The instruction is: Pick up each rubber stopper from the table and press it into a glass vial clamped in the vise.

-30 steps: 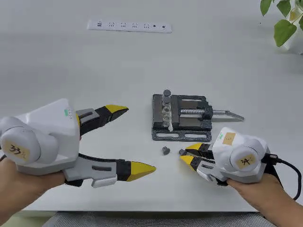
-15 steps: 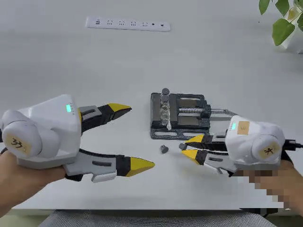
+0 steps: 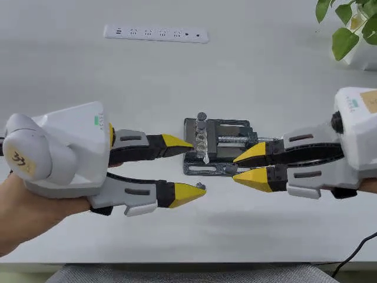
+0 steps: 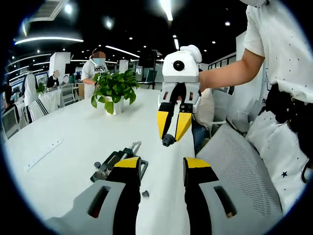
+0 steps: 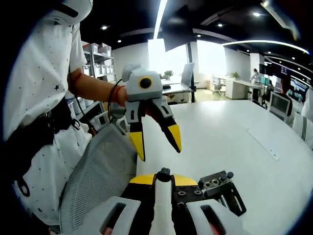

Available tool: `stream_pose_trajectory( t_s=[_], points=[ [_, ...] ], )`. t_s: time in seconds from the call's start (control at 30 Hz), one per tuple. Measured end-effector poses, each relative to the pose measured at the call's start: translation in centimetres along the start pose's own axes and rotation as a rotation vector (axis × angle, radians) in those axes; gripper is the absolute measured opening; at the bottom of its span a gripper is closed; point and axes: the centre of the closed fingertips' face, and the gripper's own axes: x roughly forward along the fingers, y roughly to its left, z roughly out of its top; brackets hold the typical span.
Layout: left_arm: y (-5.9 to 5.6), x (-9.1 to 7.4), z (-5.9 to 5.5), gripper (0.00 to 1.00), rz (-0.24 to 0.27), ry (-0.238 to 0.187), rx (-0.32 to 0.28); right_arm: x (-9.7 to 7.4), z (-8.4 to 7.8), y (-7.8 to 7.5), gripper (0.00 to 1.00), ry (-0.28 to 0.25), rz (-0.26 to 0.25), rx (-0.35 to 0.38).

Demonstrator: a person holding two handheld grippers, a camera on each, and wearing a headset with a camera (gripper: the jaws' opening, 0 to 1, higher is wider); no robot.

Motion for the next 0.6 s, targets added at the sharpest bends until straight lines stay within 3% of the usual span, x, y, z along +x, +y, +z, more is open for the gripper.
stream_pose_trajectory(
  t_s=[0.17, 0.6],
  points=[
    [-0.9, 0.1, 1.9, 0.24, -0.042, -0.048, 0.002, -0.4, 1.5, 0.5, 0.07, -0.033, 0.020, -0.013],
    [-2.1, -0.4, 3.9, 0.13, -0.095, -0.103, -0.017, -0.6, 3.3, 1.8, 0.07, -0.054, 0.071, -0.048]
  ],
)
